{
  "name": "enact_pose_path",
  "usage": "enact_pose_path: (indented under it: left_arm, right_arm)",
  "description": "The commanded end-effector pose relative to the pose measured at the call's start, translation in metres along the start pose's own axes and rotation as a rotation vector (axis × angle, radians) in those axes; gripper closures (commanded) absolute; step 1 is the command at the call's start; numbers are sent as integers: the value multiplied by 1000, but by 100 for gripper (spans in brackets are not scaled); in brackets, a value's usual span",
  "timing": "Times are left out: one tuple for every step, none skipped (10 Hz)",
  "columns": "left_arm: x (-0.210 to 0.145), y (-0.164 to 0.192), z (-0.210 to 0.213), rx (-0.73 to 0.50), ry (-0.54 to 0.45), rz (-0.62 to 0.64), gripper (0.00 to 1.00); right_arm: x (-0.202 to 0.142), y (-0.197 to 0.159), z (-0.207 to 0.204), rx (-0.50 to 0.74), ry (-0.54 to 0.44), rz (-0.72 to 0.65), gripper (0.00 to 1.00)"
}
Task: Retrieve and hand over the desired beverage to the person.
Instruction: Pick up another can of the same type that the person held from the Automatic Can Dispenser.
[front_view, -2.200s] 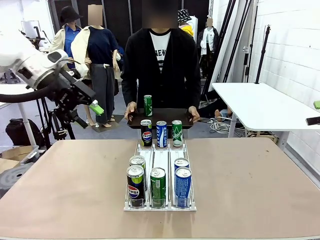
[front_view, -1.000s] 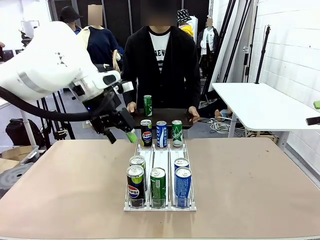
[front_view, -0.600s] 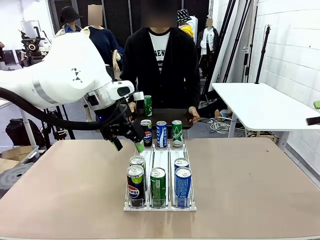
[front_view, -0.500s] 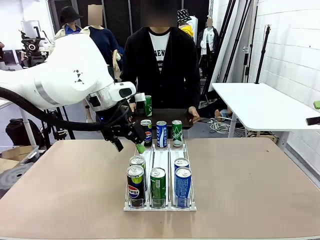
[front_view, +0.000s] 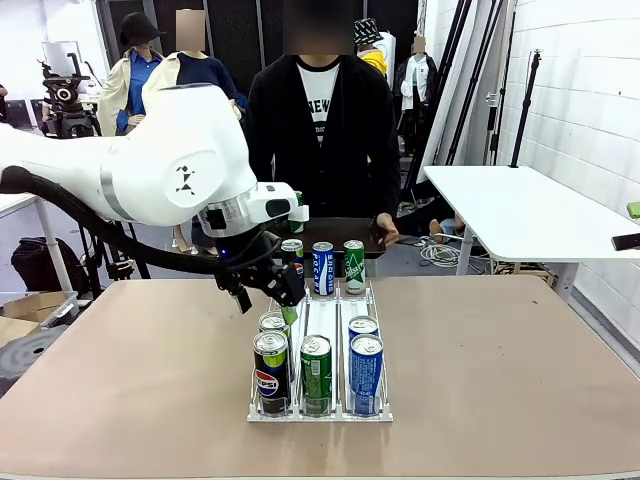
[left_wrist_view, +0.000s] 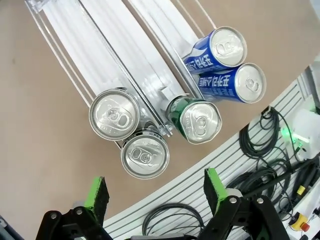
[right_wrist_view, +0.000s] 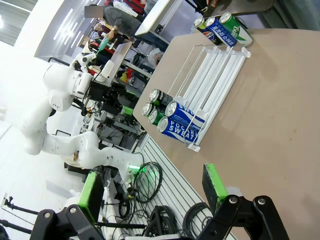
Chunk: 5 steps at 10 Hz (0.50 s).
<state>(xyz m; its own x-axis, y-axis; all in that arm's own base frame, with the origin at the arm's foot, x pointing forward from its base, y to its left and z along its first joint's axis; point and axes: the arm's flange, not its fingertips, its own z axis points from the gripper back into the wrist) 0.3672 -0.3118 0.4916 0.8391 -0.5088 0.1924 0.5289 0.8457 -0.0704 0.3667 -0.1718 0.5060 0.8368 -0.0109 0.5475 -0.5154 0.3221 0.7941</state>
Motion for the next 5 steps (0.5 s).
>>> enact_pose_path:
  left_arm:
    - [5, -15, -6, 73, -8, 13, 0]
    - [2, -20, -10, 95, -15, 16, 0]
    - [-2, -24, -12, 105, -18, 22, 0]
    - [-8, -25, -17, 108, -16, 32, 0]
    - [-16, -26, -21, 113, -20, 45, 0]
  right_arm:
    - [-2, 0, -2, -10, -10, 3, 0]
    - [-2, 0, -2, -10, -10, 3, 0]
    - [-2, 0, -2, -10, -10, 3, 0]
    - [-2, 0, -2, -10, -10, 3, 0]
    - [-2, 0, -2, -10, -10, 3, 0]
